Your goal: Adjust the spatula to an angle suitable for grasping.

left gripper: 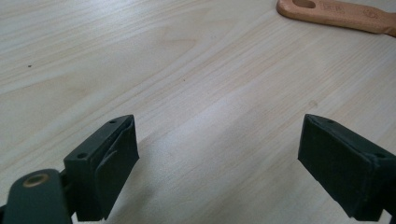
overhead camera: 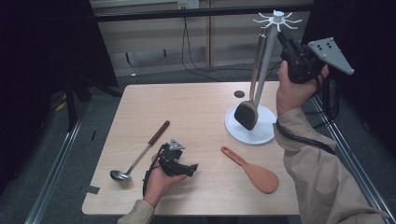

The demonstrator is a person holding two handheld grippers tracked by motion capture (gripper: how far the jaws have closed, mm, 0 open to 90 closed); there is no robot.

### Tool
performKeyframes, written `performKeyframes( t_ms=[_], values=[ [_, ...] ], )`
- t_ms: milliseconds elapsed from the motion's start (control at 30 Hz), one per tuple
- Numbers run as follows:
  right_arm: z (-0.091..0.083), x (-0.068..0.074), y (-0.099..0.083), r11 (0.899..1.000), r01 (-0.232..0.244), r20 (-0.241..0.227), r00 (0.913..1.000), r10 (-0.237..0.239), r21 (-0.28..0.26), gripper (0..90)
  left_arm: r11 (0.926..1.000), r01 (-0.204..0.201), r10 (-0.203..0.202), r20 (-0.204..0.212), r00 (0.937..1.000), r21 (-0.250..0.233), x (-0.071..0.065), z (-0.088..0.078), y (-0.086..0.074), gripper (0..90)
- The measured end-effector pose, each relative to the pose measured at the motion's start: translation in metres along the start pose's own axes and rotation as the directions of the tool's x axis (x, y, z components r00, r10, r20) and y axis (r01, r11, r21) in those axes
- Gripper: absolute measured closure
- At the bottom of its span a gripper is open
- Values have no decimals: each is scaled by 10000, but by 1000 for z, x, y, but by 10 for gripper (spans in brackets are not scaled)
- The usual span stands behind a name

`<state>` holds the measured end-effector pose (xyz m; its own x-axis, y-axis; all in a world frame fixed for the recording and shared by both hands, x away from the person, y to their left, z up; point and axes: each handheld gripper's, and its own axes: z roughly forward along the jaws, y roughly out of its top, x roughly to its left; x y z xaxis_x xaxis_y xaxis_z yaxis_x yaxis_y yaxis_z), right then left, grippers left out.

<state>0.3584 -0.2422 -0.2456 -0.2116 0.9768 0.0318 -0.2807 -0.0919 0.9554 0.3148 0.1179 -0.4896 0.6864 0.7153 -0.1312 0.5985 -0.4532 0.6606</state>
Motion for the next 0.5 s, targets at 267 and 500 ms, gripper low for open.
performKeyframes(
  t_ms=[267, 500],
  values=[
    [-2, 1, 0, 10000, -63, -170, 9998, 65, 68, 900, 10000, -12, 12, -4, 10000, -43, 0, 0, 0, 117],
    [-10, -1, -2, 9997, -165, -367, 9992, 170, 153, 803, 9999, -33, 33, -85, 10000, -95, 0, -1, 1, 118]
  ],
)
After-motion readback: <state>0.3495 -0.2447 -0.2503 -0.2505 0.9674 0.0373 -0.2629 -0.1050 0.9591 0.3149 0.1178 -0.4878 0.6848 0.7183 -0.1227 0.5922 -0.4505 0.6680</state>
